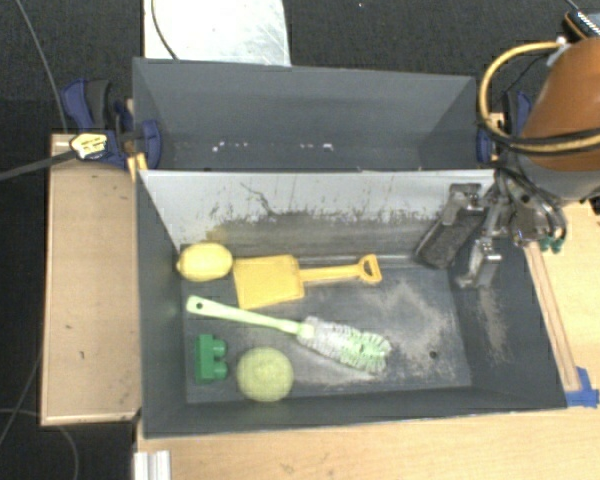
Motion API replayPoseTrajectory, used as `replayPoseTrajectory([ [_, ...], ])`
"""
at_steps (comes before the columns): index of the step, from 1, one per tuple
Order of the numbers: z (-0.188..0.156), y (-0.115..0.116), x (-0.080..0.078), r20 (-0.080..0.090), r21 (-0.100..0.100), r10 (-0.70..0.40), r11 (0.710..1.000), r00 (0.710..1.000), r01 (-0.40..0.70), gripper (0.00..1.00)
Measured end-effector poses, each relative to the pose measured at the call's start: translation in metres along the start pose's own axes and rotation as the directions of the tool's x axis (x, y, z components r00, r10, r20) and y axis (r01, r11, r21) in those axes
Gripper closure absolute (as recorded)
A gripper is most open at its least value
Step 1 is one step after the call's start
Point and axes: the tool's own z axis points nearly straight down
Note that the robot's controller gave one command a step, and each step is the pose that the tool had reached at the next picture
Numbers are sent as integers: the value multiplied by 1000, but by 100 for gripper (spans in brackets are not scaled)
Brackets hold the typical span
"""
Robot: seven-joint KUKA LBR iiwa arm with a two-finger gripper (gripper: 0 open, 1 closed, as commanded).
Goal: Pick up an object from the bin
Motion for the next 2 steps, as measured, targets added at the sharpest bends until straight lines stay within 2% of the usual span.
replayPoseTrajectory([
  [1,-5,0,-1,8,2,-4,1000,1000,4,0],
  [2,161,85,25,12,0,7,1000,1000,-7,0],
])
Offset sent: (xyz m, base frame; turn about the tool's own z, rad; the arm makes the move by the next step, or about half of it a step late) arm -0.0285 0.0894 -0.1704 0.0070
